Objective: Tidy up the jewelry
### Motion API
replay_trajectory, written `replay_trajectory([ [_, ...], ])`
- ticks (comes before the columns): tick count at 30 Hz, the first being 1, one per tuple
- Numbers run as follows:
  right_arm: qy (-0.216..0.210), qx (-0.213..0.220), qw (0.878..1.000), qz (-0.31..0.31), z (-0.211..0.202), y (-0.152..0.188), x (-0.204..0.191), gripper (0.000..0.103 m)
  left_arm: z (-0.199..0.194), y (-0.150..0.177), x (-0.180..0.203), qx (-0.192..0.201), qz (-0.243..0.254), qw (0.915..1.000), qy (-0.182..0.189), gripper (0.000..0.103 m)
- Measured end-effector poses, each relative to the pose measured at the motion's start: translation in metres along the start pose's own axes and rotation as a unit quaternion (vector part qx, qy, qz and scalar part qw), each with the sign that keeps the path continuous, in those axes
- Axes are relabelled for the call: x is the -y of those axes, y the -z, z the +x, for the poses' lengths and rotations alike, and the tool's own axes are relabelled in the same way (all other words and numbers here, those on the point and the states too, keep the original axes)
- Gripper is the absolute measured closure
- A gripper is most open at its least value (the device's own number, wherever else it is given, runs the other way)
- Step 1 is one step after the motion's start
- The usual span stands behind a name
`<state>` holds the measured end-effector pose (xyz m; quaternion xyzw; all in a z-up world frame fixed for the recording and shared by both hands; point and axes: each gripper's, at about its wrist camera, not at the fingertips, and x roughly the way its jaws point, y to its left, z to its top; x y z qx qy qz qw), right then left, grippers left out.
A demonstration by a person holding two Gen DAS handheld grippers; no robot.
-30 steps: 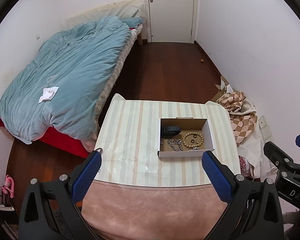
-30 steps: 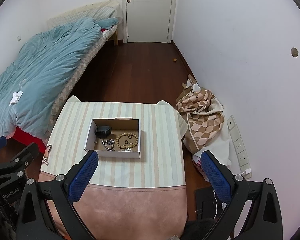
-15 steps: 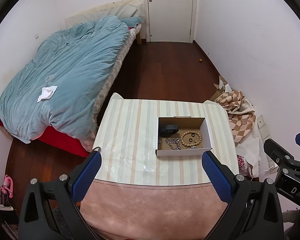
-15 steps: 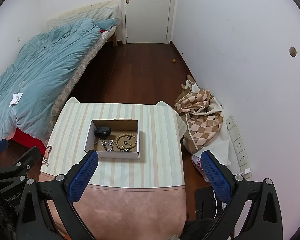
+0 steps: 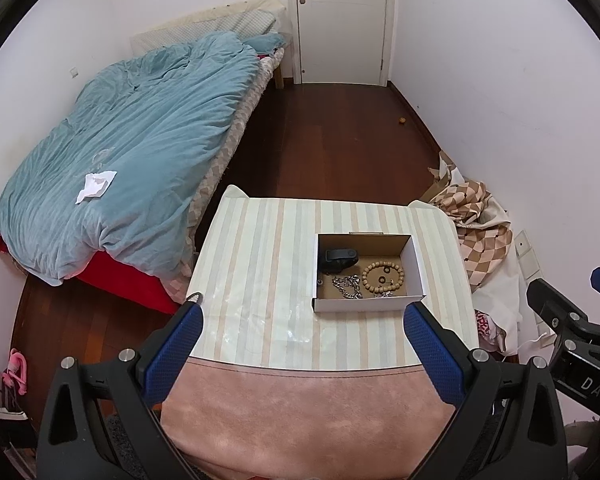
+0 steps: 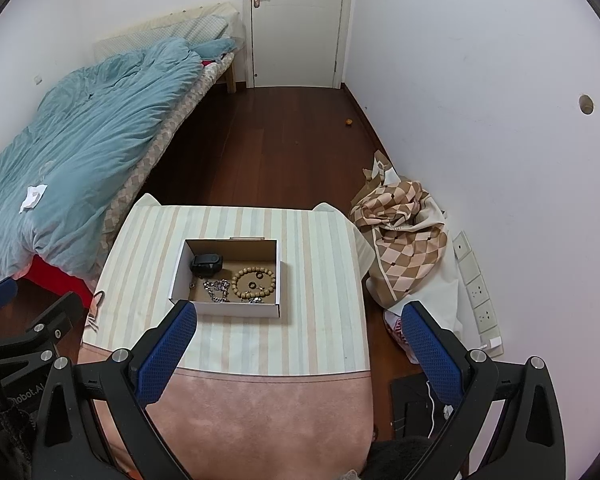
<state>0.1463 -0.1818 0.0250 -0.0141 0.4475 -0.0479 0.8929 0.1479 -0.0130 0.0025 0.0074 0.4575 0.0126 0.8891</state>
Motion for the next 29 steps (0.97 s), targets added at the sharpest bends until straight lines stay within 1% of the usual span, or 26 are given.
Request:
replay_trajectory([
  [22, -0.002, -0.003, 1.000, -0.002, 0.0008, -0.0007, -0.0005, 0.000, 0.0014, 0.0005, -0.0033, -0.002, -0.003, 1.0000, -0.002, 0.001],
  [29, -0.002, -0.003, 1.000, -0.003, 0.0005, -0.0003, -0.0014, 0.000, -0.0033, 0.0010, -0.0055, 0.005, -0.008, 0.9999, 0.003, 0.001],
])
